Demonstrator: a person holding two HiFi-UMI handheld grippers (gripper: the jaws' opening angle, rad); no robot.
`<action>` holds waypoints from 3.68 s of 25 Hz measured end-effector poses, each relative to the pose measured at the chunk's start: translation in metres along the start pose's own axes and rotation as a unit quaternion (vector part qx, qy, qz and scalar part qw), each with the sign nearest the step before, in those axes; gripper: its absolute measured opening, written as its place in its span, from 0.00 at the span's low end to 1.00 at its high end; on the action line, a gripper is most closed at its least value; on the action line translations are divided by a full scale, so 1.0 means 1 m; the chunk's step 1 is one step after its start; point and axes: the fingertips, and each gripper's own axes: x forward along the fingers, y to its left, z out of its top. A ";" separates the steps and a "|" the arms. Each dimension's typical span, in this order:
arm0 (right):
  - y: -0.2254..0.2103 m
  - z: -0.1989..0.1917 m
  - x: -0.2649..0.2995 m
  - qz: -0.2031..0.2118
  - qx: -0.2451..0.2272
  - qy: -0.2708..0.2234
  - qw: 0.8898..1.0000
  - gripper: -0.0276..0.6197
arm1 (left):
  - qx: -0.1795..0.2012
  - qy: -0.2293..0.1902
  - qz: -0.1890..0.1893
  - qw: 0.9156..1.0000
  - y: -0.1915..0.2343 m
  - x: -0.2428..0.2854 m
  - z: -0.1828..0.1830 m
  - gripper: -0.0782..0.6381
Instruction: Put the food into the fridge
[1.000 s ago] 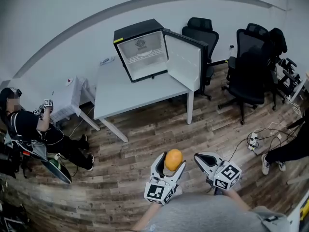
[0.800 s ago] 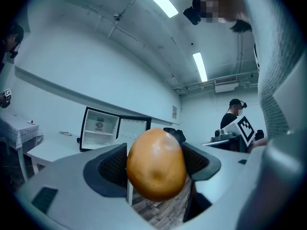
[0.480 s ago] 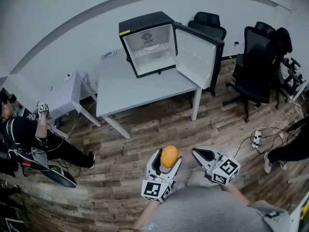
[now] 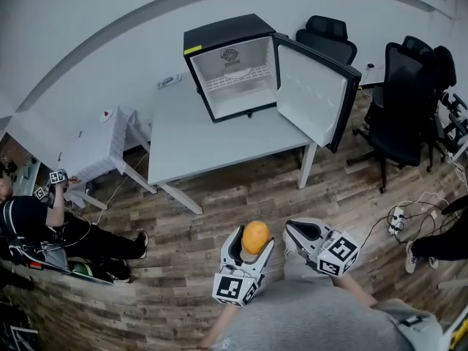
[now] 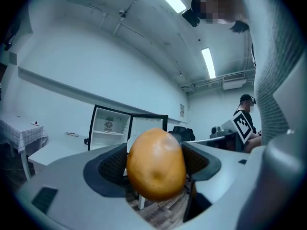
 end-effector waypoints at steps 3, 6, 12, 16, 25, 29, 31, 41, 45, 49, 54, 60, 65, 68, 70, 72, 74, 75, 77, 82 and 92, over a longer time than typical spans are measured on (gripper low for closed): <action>-0.033 0.015 0.026 0.004 -0.005 -0.005 1.000 0.06 | 0.006 -0.006 0.006 1.000 0.024 0.032 0.007 0.62; -0.069 0.033 0.049 0.002 -0.015 -0.015 1.000 0.06 | 0.008 -0.002 0.017 1.000 0.049 0.066 0.011 0.62; -0.140 0.064 0.088 0.010 -0.017 -0.021 1.000 0.06 | 0.009 -0.001 0.036 0.999 0.087 0.137 0.026 0.62; -0.183 0.084 0.110 0.019 -0.019 -0.026 0.999 0.06 | 0.018 0.004 0.044 0.999 0.103 0.182 0.038 0.62; -0.258 0.120 0.138 0.035 -0.027 -0.041 0.998 0.06 | 0.034 0.019 0.055 0.998 0.123 0.263 0.050 0.62; -0.284 0.128 0.141 0.028 -0.025 -0.046 0.998 0.06 | 0.040 0.020 0.042 0.998 0.123 0.289 0.051 0.62; -0.293 0.130 0.143 0.025 -0.021 -0.048 0.998 0.06 | 0.044 0.010 0.037 0.998 0.125 0.299 0.054 0.62; -0.317 0.132 0.154 0.001 -0.017 -0.048 0.999 0.06 | 0.042 0.025 0.015 0.999 0.142 0.330 0.054 0.62; -0.323 0.137 0.172 -0.009 -0.022 -0.046 0.999 0.06 | 0.039 0.018 0.001 0.999 0.160 0.342 0.057 0.62; -0.325 0.143 0.192 -0.014 -0.031 -0.046 0.998 0.06 | 0.043 -0.002 -0.010 0.999 0.180 0.351 0.066 0.62; -0.327 0.147 0.217 -0.016 -0.035 -0.045 0.998 0.06 | 0.038 0.002 -0.018 0.999 0.200 0.357 0.067 0.62; -0.332 0.146 0.232 -0.022 -0.034 -0.037 0.998 0.06 | 0.035 -0.004 -0.025 0.999 0.213 0.363 0.069 0.62; -0.336 0.147 0.237 -0.028 -0.037 -0.036 0.998 0.06 | 0.038 -0.002 -0.033 0.999 0.220 0.372 0.071 0.62; -0.338 0.147 0.239 -0.031 -0.035 -0.034 0.998 0.06 | 0.035 0.014 -0.031 0.999 0.231 0.377 0.064 0.62; -0.339 0.146 0.239 -0.033 -0.034 -0.033 0.998 0.06 | 0.038 0.009 -0.029 0.999 0.239 0.382 0.067 0.62; -0.340 0.145 0.240 -0.034 -0.033 -0.033 0.998 0.06 | 0.051 0.009 -0.026 0.998 0.249 0.388 0.068 0.62; -0.339 0.145 0.241 -0.034 -0.033 -0.034 0.998 0.06 | 0.068 0.011 -0.021 0.997 0.260 0.394 0.069 0.62; -0.339 0.145 0.242 -0.034 -0.033 -0.035 0.998 0.06 | 0.076 0.012 -0.019 0.997 0.265 0.398 0.070 0.62; -0.339 0.146 0.243 -0.034 -0.033 -0.035 0.998 0.06 | 0.088 0.013 -0.015 0.996 0.275 0.406 0.073 0.62; -0.339 0.145 0.245 -0.034 -0.033 -0.033 0.998 0.06 | 0.111 0.017 -0.012 0.994 0.298 0.430 0.078 0.62; -0.342 0.142 0.248 -0.045 -0.032 -0.028 0.998 0.06 | 0.171 0.036 -0.001 0.985 0.351 0.495 0.090 0.62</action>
